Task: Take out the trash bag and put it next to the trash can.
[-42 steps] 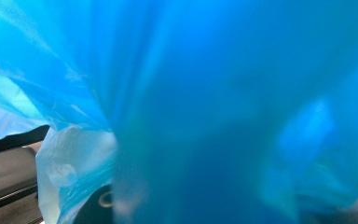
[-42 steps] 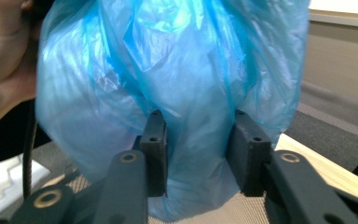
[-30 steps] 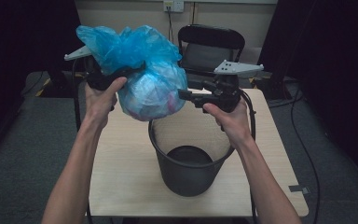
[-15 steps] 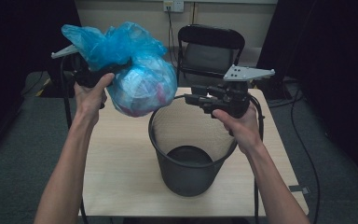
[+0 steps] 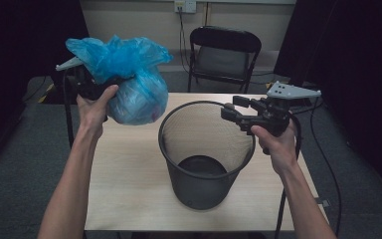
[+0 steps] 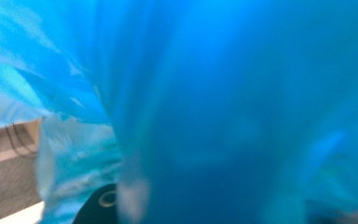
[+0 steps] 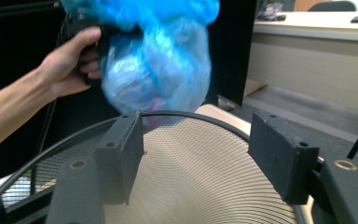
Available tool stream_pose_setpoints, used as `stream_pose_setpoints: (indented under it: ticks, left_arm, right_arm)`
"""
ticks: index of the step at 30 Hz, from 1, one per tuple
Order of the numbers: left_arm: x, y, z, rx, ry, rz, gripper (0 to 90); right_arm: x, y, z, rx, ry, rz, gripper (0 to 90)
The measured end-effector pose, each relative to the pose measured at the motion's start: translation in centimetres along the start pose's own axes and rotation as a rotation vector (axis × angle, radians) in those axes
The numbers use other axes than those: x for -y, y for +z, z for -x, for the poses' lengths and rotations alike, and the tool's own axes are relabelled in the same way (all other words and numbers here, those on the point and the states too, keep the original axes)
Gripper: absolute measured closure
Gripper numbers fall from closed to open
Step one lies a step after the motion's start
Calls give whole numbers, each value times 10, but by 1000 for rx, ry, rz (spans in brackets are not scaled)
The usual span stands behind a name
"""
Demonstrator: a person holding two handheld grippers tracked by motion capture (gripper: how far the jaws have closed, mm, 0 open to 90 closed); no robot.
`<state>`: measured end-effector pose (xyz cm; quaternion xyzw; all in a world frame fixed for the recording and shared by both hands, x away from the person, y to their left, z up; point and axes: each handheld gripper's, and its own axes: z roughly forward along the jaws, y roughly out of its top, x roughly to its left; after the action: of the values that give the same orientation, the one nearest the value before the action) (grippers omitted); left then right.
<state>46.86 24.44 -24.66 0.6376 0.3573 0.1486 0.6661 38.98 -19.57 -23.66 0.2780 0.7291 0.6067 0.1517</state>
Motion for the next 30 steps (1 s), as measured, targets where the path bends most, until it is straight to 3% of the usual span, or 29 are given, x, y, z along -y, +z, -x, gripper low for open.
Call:
stream_pose_setpoints:
  ticks: [5, 6, 7, 8, 12, 16, 22, 23, 24, 27, 30]
  left_arm:
    - [16, 5, -6, 7, -31, -26, 898]
    - [20, 8, -5, 9, -61, -5, 898]
    - [24, 9, -5, 10, -64, -8, 898]
    - [30, 9, -10, 9, -32, -49, 898]
    - [46, 12, -16, -3, -59, -64, 898]
    - [60, 14, -23, -10, -39, -113, 897]
    - [86, 18, -35, -25, -74, -144, 897]
    - [90, 16, -39, -16, -57, -174, 897]
    - [94, 19, -39, -26, -96, -149, 897]
    - [108, 21, -40, -23, -113, -163, 897]
    - [122, 19, -50, -16, -53, -252, 897]
  right_arm:
    - [10, -8, 10, 40, 28, 20, 331]
    - [11, -9, 10, 43, 32, 18, 318]
    - [13, -10, 9, 54, 28, 12, 317]
    - [14, -11, 8, 63, 25, 5, 316]
    - [21, -18, 14, 94, 39, 11, 309]
    - [29, -29, 26, 143, 92, 30, 312]
    - [47, -42, 35, 207, 118, 29, 284]
    - [50, -44, 36, 210, 130, 31, 263]
    - [53, -45, 36, 201, 130, 27, 248]
    - [62, -49, 36, 195, 129, 23, 231]
    - [71, -55, 41, 171, 168, 59, 203]
